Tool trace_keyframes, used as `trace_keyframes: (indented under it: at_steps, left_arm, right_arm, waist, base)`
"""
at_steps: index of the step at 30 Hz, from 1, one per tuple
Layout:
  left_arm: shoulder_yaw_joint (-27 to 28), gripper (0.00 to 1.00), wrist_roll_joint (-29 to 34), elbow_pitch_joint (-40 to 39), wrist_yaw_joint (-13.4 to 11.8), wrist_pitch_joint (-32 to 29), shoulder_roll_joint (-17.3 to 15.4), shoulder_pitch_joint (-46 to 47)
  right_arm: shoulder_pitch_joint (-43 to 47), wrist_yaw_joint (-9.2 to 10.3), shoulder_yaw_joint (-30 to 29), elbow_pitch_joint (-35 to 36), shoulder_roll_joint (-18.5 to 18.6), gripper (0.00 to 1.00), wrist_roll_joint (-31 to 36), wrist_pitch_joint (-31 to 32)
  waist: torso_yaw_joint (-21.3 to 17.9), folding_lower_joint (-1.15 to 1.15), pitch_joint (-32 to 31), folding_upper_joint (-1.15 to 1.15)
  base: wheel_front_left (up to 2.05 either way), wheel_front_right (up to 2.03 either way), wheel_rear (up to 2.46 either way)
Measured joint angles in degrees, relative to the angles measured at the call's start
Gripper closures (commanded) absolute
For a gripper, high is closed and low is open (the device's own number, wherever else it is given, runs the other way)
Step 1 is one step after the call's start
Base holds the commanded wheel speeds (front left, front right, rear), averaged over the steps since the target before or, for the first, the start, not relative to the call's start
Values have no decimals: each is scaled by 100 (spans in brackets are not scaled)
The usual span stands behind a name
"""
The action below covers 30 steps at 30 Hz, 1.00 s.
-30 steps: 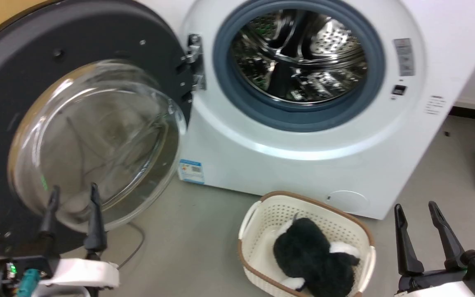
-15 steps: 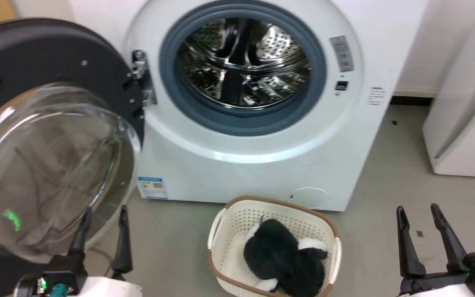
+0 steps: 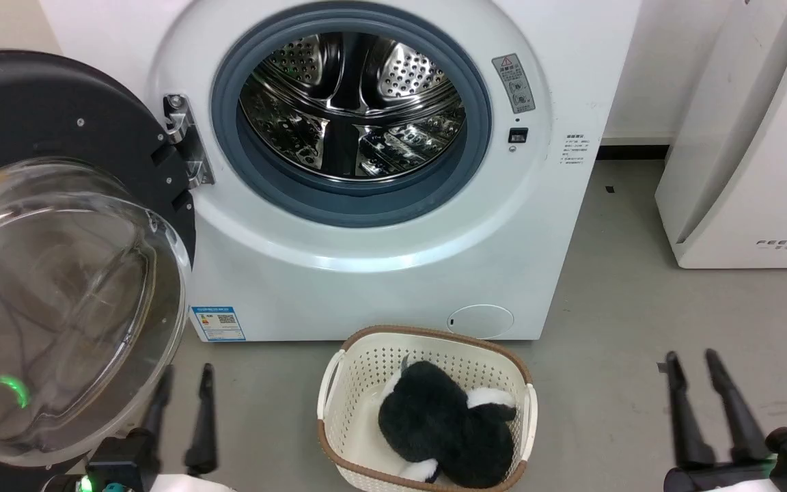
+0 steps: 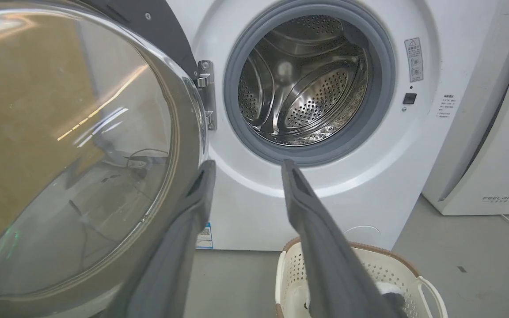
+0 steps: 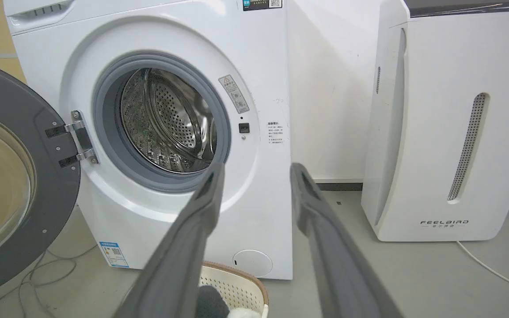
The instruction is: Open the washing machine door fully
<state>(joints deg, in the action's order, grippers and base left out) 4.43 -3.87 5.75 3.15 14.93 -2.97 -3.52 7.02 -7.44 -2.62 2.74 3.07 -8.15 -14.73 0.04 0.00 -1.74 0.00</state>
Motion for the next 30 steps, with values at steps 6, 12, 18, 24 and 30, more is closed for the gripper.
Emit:
trace_keyframes:
  at_steps: [6,12,18,24,30]
  left_arm:
    - [-16,100,0,-2,1,-34,2,0]
    - [-27,100,16,-13,0,-99,3,1]
    - [-46,100,19,-42,-2,-178,3,3]
    - [-71,100,26,-66,-19,-236,3,5]
    - [-100,100,43,-93,-29,-314,3,8]
  right_arm:
    - [-3,0,-1,0,1,100,2,29]
    - [-13,0,4,-12,1,100,18,102]
    - [-23,0,14,-21,1,100,62,159]
    - [-34,0,30,-34,0,100,91,222]
    - [-66,0,47,-47,0,100,115,308]
  waist:
    - [-2,0,5,0]
    - [-2,0,13,0]
    - [-2,0,22,0]
    - [-2,0,30,0]
    - [-2,0,38,0]
  base:
    - [0,0,0]
    - [0,0,0]
    - [0,0,0]
    - [0,0,0]
    - [0,0,0]
